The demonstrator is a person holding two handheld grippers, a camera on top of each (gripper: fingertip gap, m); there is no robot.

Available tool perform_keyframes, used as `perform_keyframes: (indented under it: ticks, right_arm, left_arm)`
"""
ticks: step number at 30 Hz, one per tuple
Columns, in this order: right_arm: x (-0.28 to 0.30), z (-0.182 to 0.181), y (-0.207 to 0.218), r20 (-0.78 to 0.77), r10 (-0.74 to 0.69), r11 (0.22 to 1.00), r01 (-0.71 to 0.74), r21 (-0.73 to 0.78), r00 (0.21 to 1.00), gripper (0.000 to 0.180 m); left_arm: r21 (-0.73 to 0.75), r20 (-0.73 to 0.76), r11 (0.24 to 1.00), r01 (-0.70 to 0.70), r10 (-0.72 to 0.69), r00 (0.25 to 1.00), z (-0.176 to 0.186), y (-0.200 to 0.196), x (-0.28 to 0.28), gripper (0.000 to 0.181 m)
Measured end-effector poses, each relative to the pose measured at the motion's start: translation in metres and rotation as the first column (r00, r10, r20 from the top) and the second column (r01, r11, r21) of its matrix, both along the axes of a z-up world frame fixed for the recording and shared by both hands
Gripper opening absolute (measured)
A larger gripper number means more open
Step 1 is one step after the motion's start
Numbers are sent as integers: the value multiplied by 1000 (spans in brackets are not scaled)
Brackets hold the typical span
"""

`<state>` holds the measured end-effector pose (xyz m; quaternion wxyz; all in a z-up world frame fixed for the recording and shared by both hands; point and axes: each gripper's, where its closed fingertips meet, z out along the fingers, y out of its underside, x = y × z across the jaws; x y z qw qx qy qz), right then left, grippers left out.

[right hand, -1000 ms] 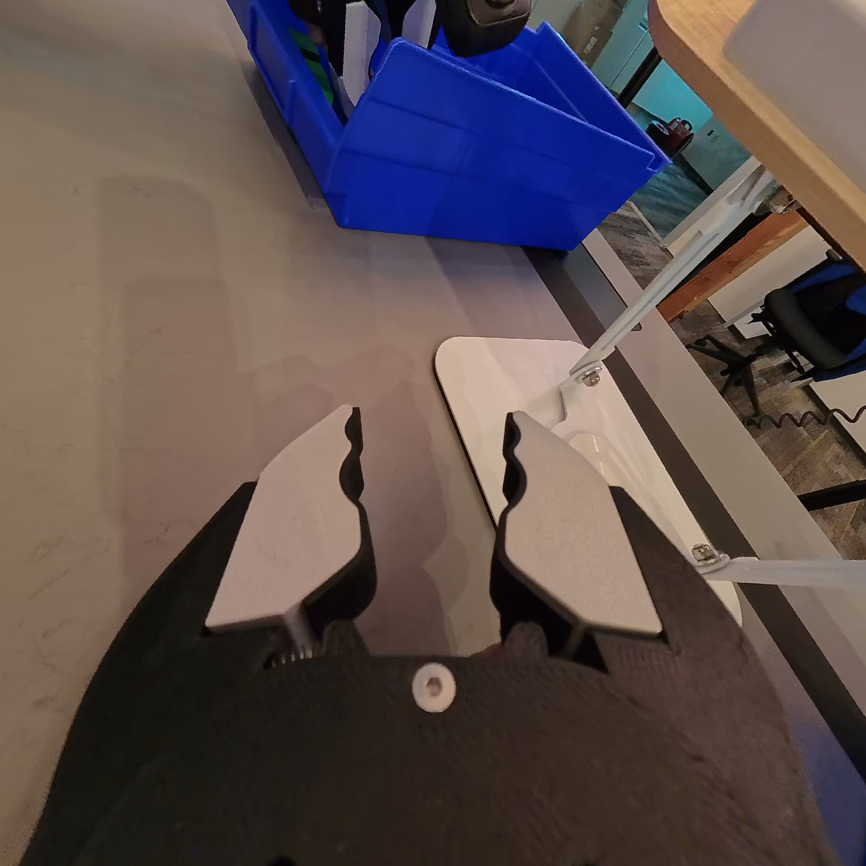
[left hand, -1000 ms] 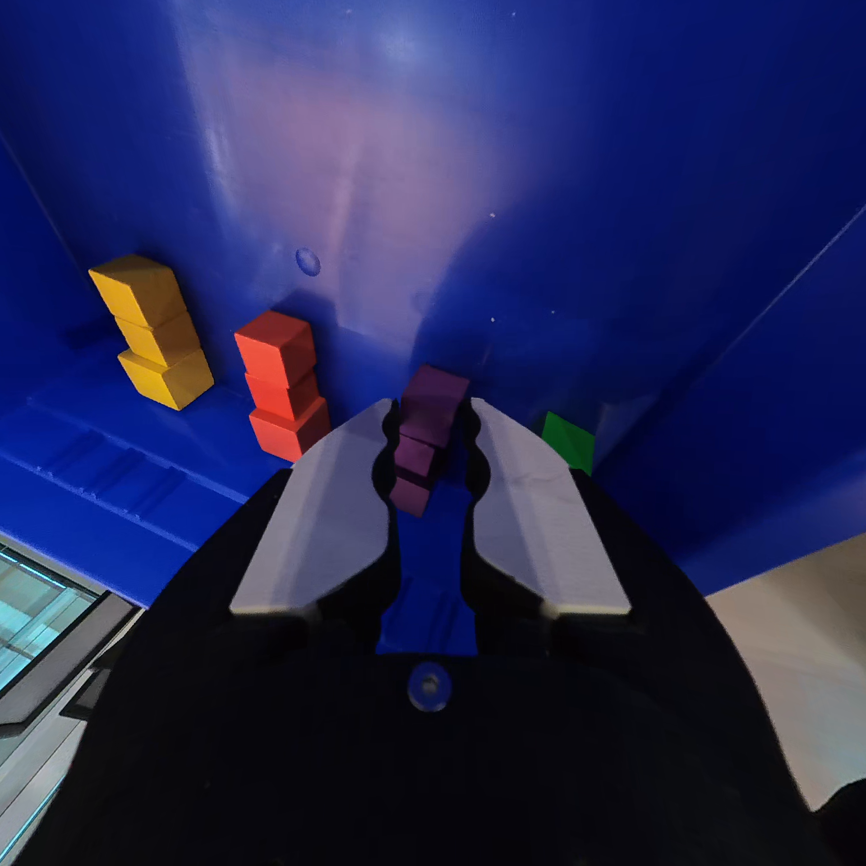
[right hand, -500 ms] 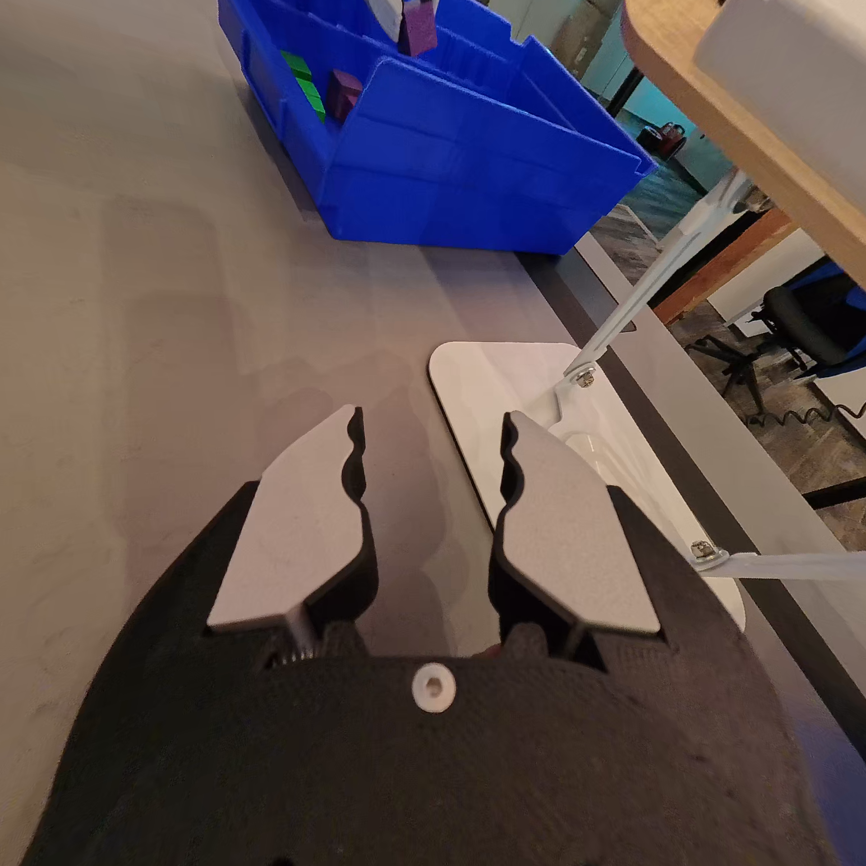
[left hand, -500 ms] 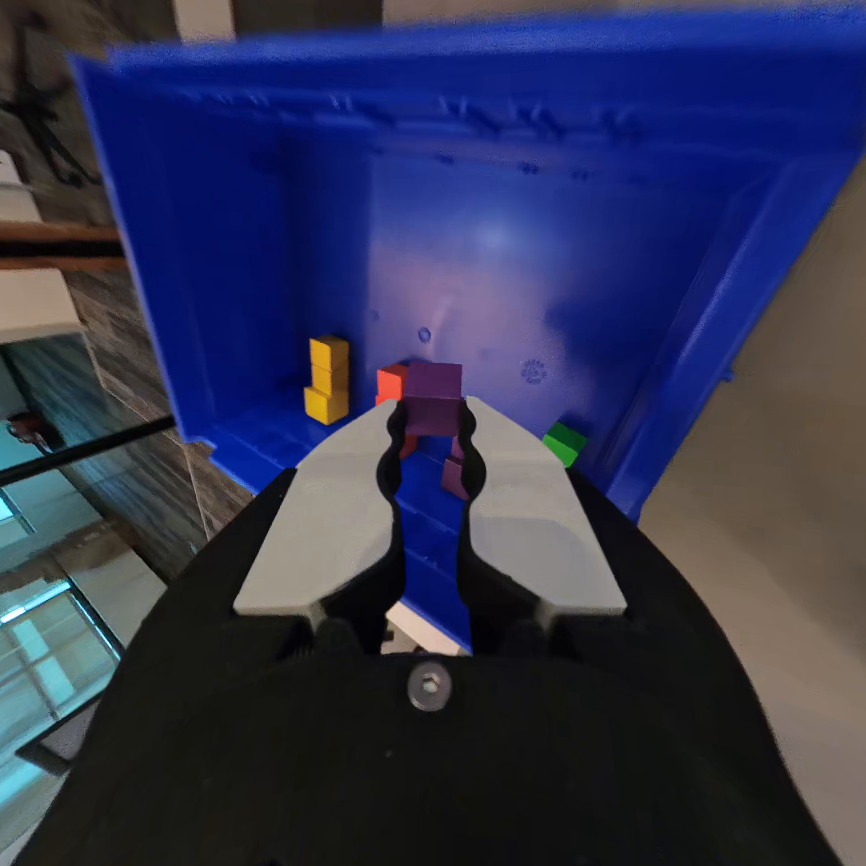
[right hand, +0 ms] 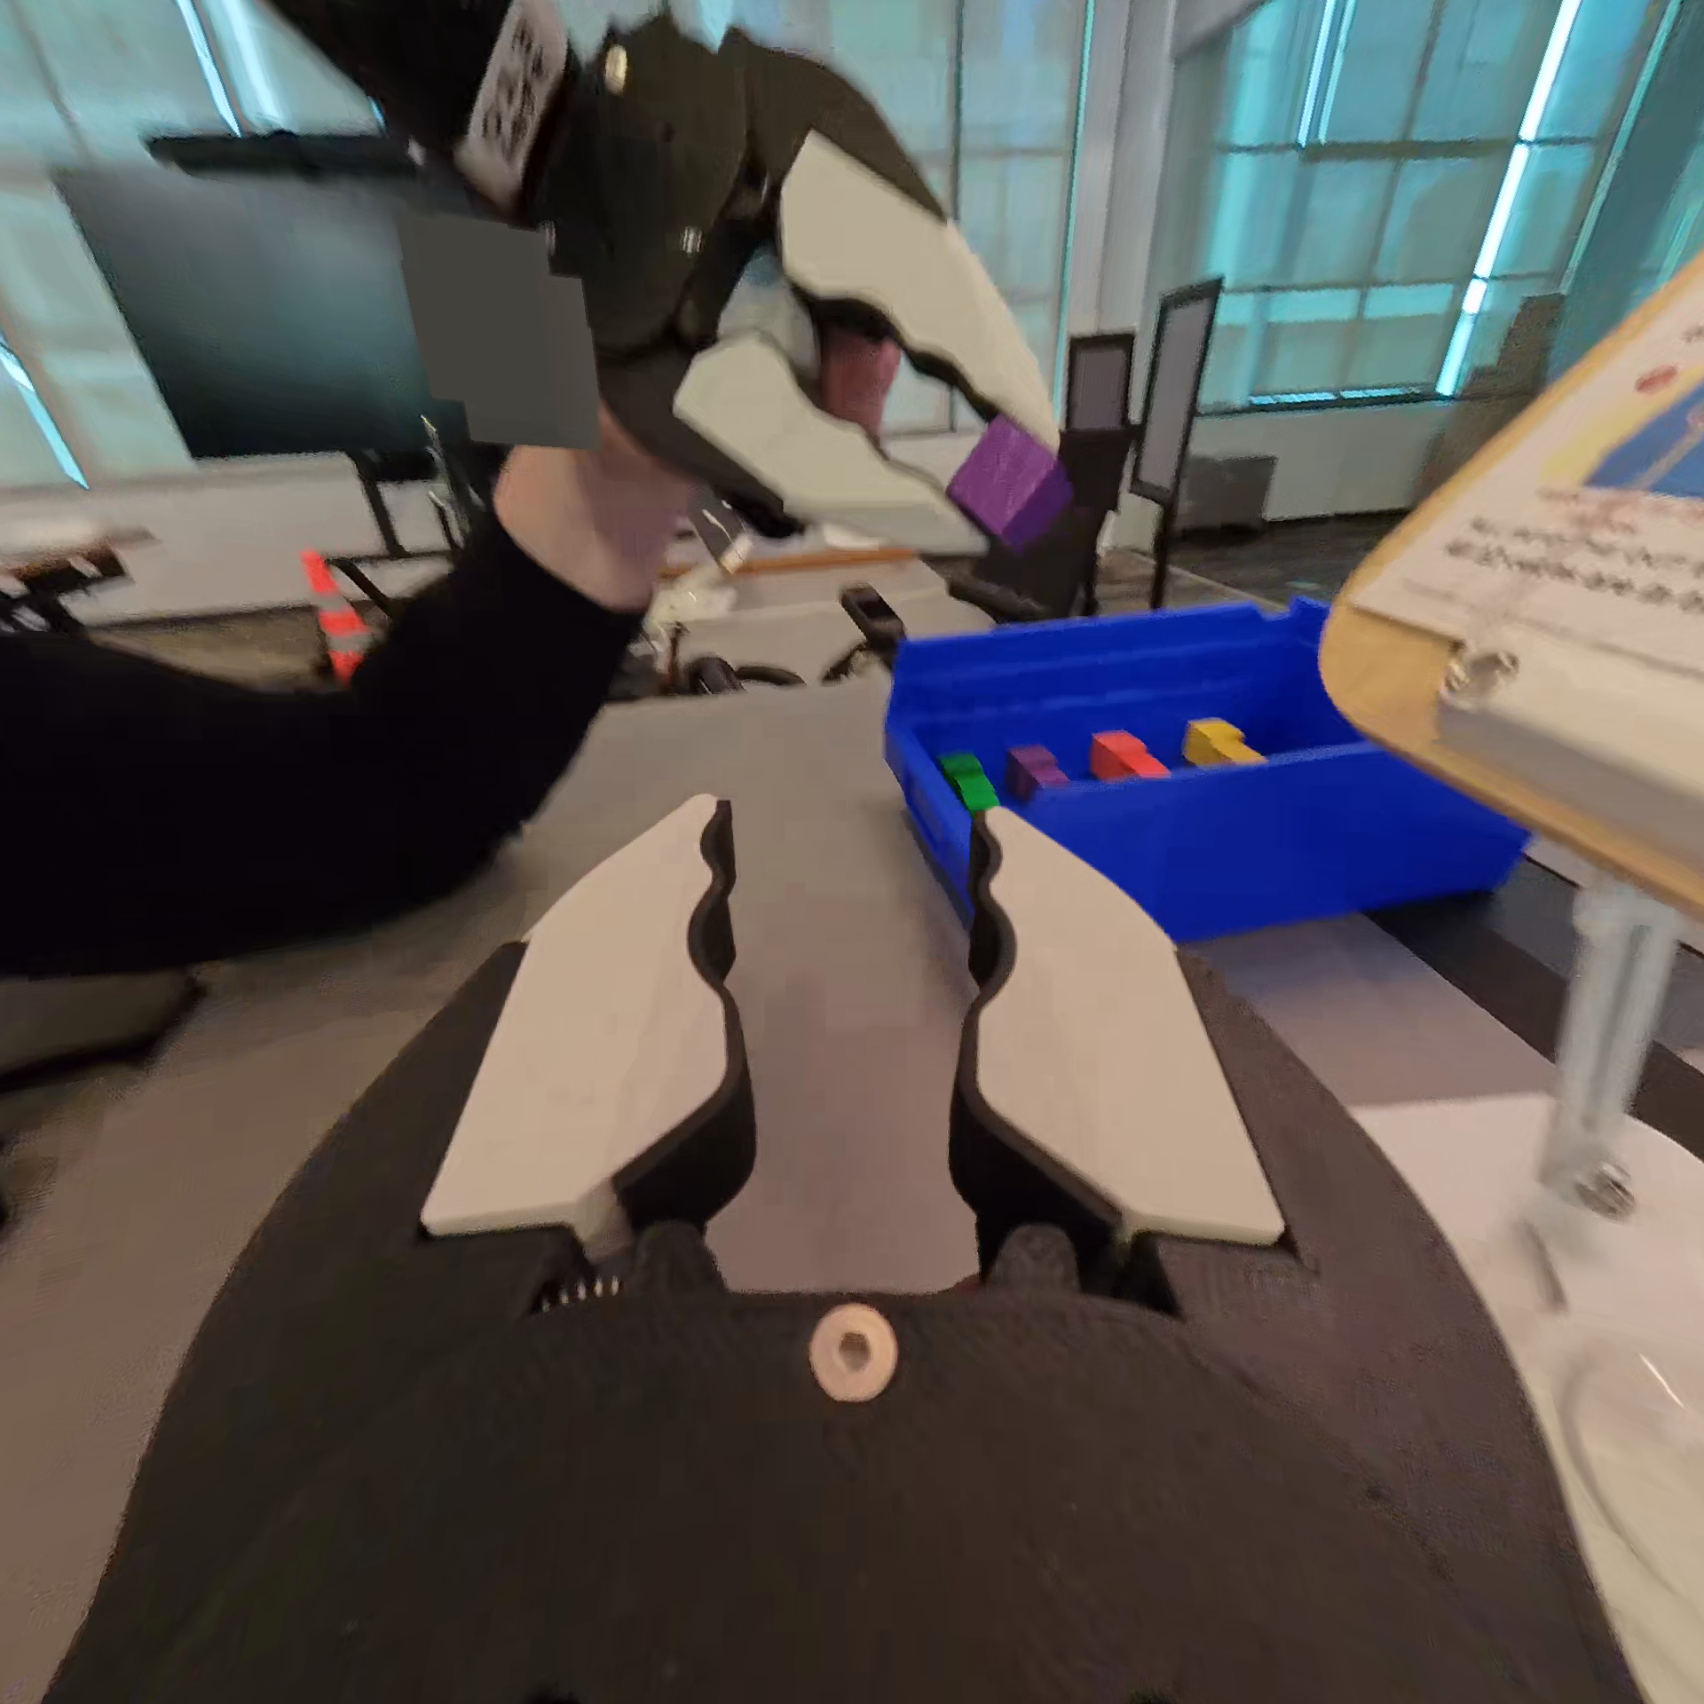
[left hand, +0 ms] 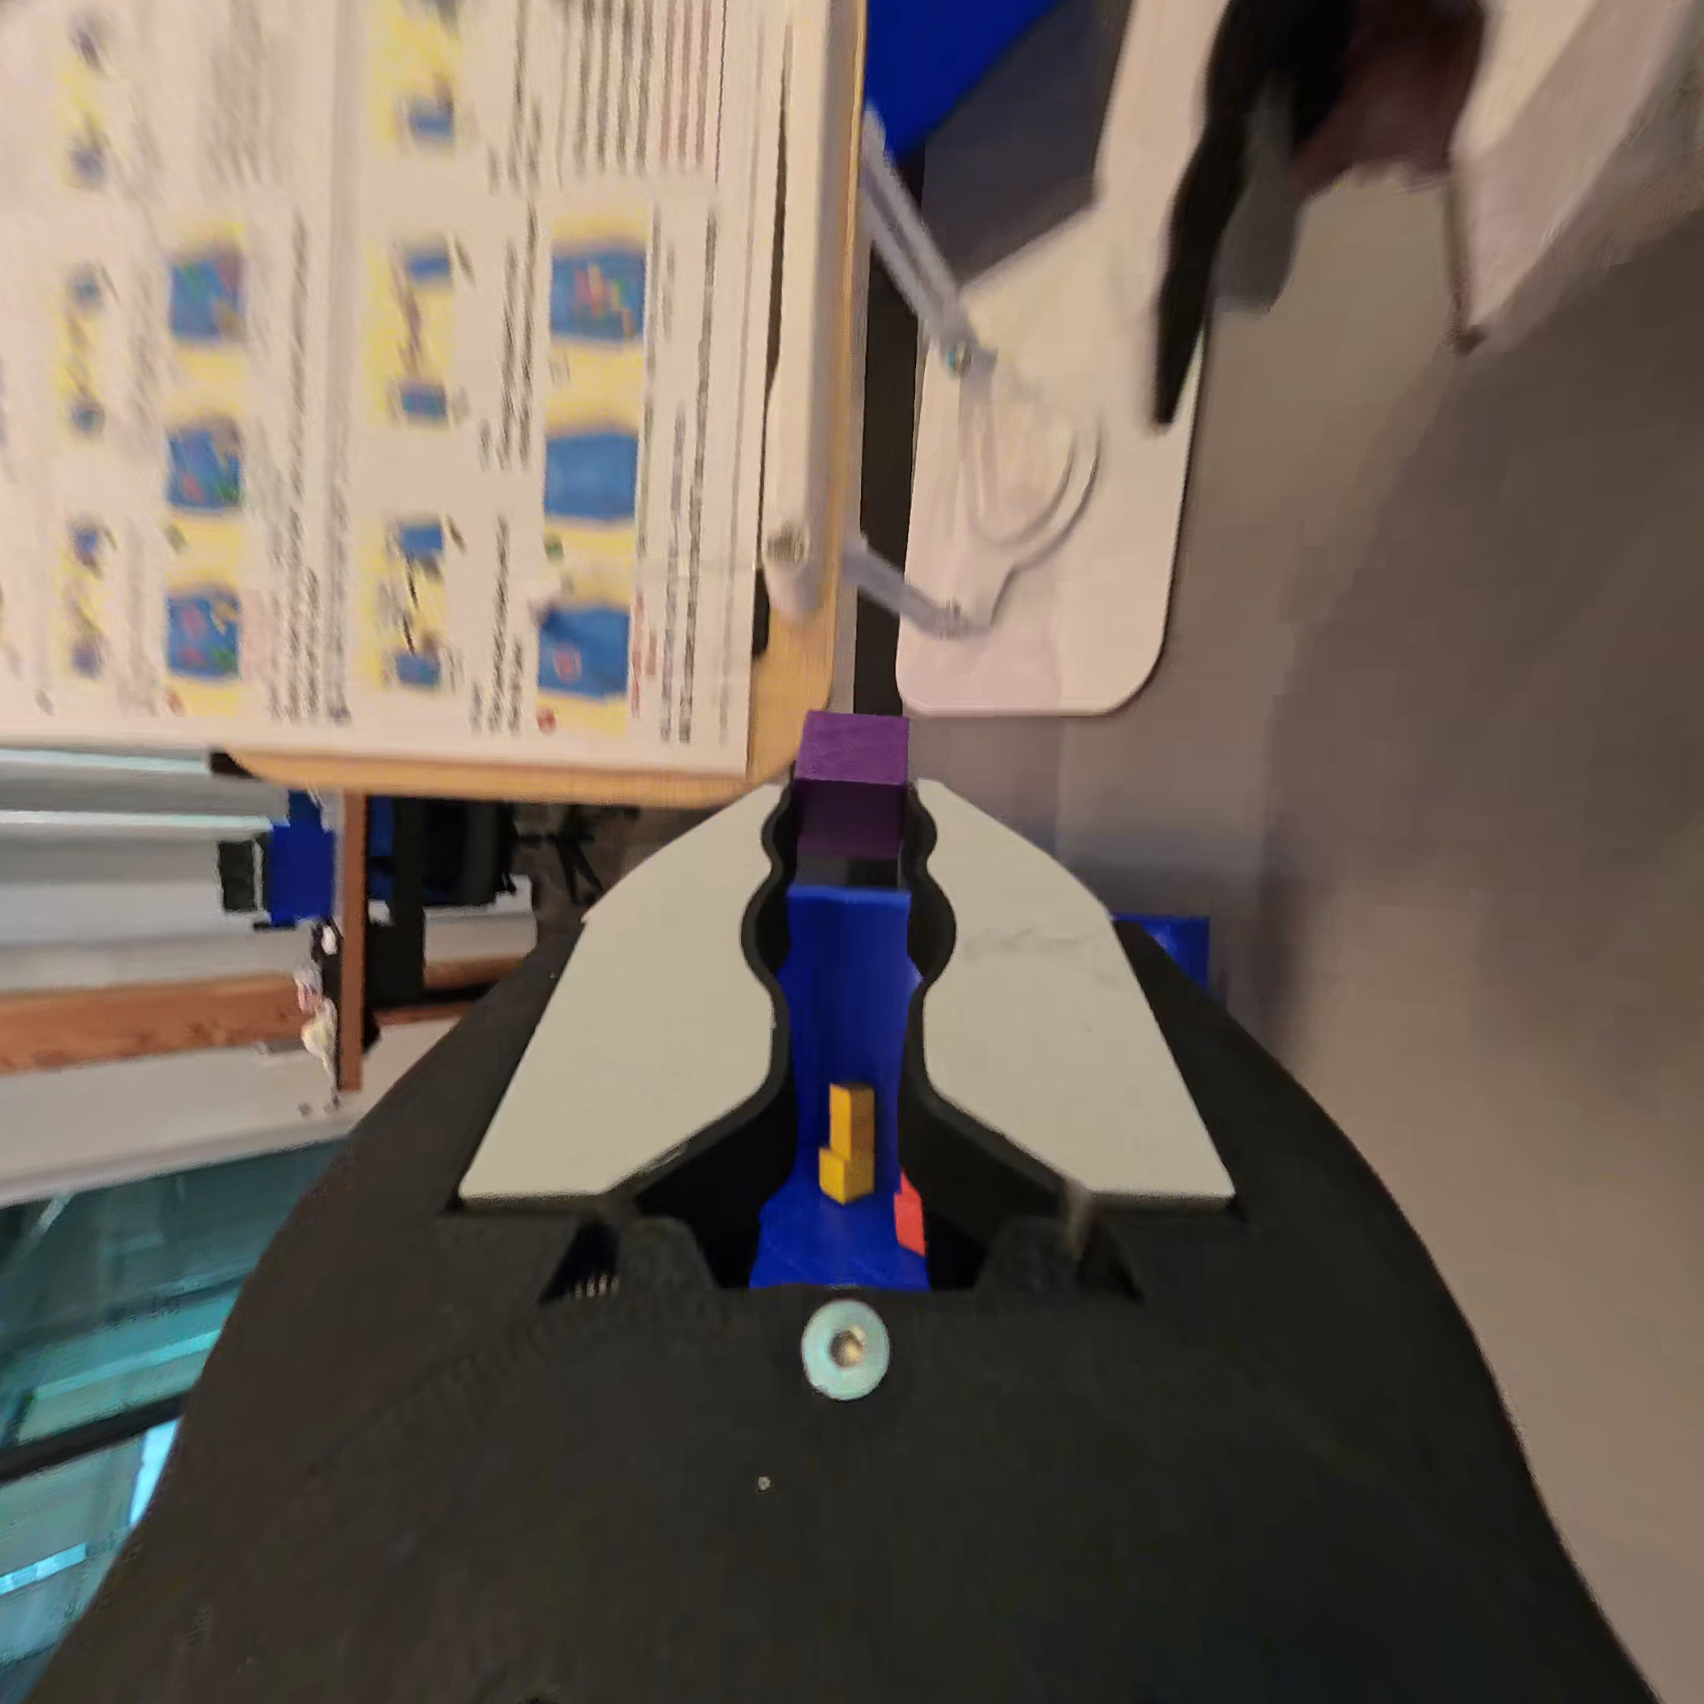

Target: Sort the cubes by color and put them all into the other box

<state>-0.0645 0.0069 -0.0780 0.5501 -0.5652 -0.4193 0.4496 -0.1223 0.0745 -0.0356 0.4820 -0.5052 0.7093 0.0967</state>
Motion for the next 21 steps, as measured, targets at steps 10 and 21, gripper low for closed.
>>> perform_keyframes:
  ticks: [10,21]
  right_arm:
    - [2,71,-6,-378,226,925,-319,-205,898,52]
    - [8,77,-21,-461,357,851,-486,-199,813,23]
  left_arm:
    - [151,86,955,256,-270,959,27,-68,71,21]
    - [179,81,934,310,-328,941,22,-78,85,21]
